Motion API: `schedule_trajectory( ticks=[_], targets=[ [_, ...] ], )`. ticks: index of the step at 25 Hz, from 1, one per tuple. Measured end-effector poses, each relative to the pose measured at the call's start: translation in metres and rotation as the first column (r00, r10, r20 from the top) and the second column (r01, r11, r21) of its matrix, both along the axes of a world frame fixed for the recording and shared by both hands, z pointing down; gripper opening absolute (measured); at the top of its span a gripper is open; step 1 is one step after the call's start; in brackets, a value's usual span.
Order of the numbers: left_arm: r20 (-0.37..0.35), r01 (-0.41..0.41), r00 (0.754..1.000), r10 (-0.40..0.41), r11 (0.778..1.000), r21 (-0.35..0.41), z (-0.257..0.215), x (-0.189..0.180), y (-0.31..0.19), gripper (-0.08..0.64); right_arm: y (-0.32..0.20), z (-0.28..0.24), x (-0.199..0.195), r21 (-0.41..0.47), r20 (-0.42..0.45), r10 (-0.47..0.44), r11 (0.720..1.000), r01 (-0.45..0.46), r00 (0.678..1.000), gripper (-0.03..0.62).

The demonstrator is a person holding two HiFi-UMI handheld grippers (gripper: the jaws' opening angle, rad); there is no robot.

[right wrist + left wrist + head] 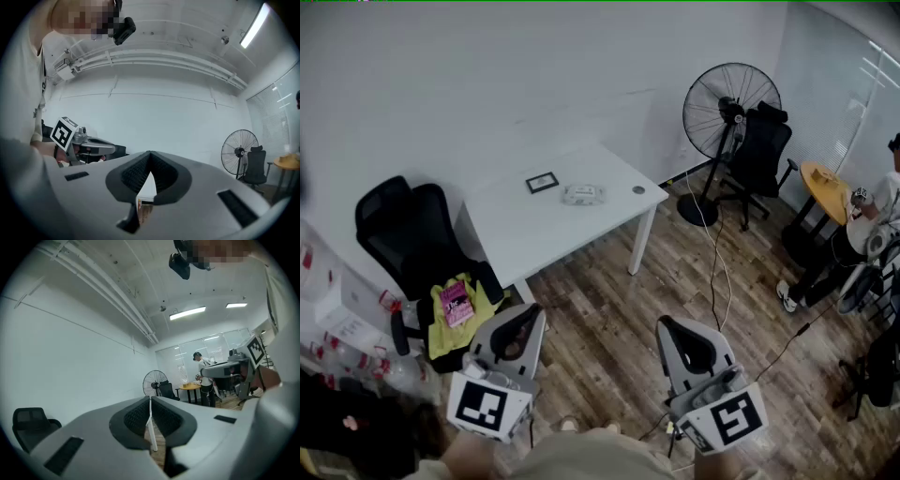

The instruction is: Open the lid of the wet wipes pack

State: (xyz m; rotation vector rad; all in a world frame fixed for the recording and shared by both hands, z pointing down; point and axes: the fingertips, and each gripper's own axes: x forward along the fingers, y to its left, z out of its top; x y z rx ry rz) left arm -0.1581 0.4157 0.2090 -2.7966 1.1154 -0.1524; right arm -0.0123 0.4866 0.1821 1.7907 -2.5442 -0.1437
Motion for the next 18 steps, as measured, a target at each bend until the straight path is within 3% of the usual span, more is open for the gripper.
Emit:
schedule_trajectory(
  ticks=[14, 15, 16, 18],
  targets=[
    [-0.007, 0.021, 1.000, -0.021, 0.999, -0.030, 0.002, 0.023, 0.011, 0.029, 0.007, -0.004, 0.032, 0.039, 0.011, 0.014, 0.999, -0.015, 1.000, 0.028],
    [-0.008, 0.019, 1.000, -0.020, 0.999, -0.031, 0.001, 0.025, 0.013, 0.029, 0.008, -0.003, 0.035, 0.039, -0.002, 0.030, 0.999, -0.030, 1.000, 0.069],
    [-0.008, 0.018, 1.000, -0.018, 0.999, -0.031, 0.001, 0.028, 0.015, 0.029, 0.009, -0.001, 0.040, 0.041, -0.023, 0.053, 0.998, -0.052, 0.998, 0.159],
    [-0.003, 0.019, 1.000, -0.019, 0.999, -0.030, 0.001, 0.033, 0.019, 0.030, 0.013, 0.002, 0.049, 0.044, -0.040, 0.084, 0.996, -0.083, 0.996, 0.186]
  ],
)
